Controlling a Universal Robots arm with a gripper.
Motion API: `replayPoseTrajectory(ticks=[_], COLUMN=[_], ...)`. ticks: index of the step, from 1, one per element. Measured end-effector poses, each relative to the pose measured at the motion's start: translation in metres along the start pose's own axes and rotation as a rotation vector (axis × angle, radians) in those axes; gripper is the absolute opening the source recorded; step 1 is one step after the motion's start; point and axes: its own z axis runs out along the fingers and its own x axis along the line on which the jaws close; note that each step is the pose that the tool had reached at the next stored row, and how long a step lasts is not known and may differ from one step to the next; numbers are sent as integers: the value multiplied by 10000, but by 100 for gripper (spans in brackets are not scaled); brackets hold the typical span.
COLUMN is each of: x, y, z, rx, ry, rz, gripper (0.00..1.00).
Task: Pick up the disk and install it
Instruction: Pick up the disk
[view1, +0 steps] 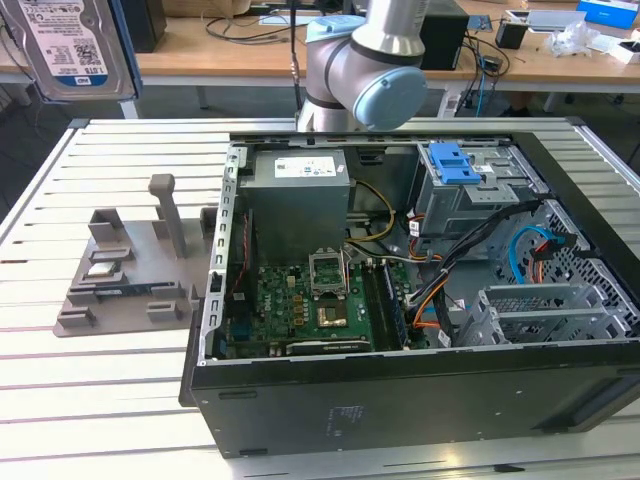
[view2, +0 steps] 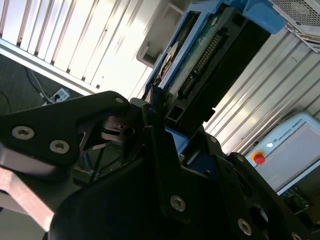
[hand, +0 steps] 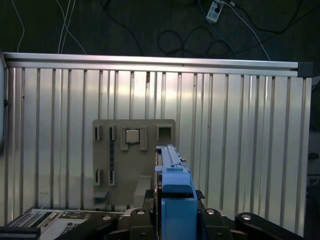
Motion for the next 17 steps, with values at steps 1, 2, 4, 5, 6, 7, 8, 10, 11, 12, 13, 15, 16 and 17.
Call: replayPoseTrajectory(ticks=[1, 2, 4, 5, 6, 7, 8, 10, 11, 12, 13, 15, 16, 17], x=[2, 4, 8, 9, 12, 15, 16, 21, 22, 24, 26, 31, 34, 35], y=[-39, -73, -149, -188, -238, -323, -379, -511, -550, -597, -656, -784, -878, -938], z=[0, 1, 1, 1, 2, 4, 3, 5, 5, 5, 5, 7, 7, 8], rx=[-6, -11, -22, -28, -34, -45, -56, -76, -84, -92, -103, -123, -138, -146], ry=[0, 0, -1, -1, -1, -3, -1, -3, -3, -3, -3, -5, -5, -6], rz=[0, -1, 0, 0, -1, -1, -1, -2, -2, -3, -3, -4, -5, -4], gripper=[36, 36, 36, 36, 36, 36, 36, 36, 36, 36, 36, 36, 36, 36])
